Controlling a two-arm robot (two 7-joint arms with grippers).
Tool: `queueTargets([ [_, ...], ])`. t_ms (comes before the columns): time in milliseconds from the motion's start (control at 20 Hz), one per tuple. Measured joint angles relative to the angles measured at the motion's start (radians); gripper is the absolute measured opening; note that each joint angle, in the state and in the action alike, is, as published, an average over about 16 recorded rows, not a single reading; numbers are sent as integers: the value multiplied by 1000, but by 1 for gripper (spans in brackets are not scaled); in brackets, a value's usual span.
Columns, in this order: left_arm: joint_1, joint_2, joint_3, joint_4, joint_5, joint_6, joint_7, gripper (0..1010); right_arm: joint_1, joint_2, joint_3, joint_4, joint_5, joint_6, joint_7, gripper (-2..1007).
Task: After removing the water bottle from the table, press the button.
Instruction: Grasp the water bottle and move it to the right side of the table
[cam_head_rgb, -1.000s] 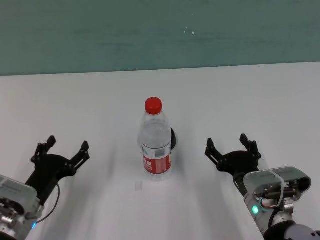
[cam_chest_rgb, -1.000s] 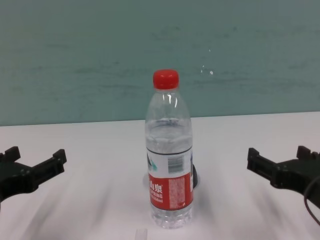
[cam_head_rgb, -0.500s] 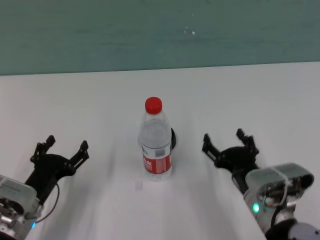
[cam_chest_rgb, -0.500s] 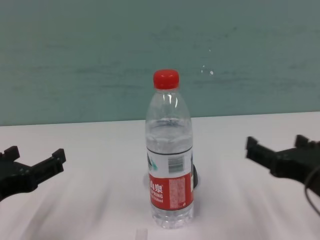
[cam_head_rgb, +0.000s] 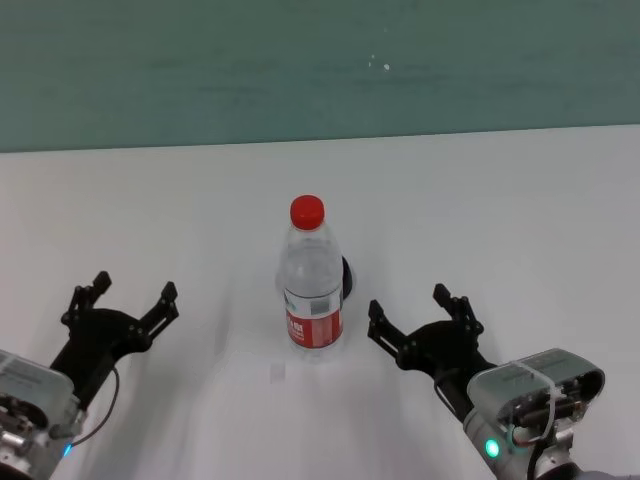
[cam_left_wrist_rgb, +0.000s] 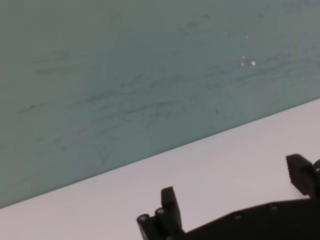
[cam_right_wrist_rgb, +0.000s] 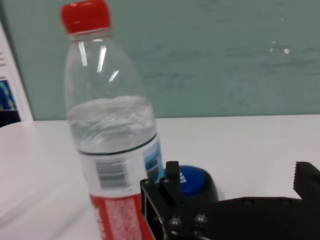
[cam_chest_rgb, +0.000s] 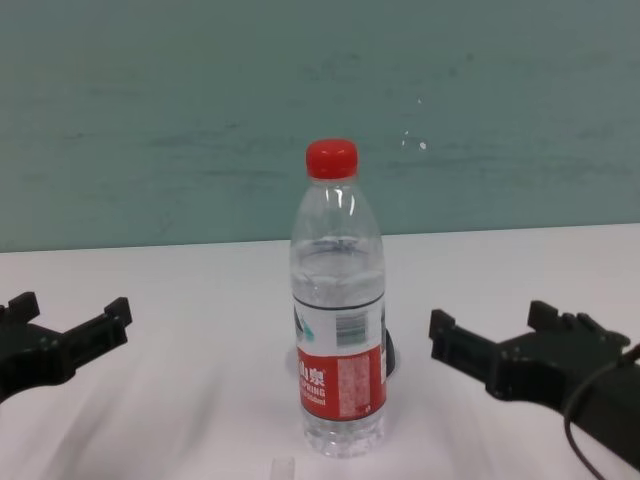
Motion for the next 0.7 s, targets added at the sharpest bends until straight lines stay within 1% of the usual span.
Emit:
queueTargets([
  [200, 0, 0, 0, 0, 0, 0, 0, 1003, -14, 1, -8, -20, -5, 17, 28, 1002],
  [350, 0, 0, 0, 0, 0, 0, 0, 1003, -18, 3, -15, -29, -9, 28, 49, 1002],
  [550, 0, 0, 0, 0, 0, 0, 0, 1003, -15, 6, -24, -36, -12, 41, 73, 1002],
  [700, 0, 0, 0, 0, 0, 0, 0, 1003, -7, 8, -33, -34, -16, 50, 88, 1002],
])
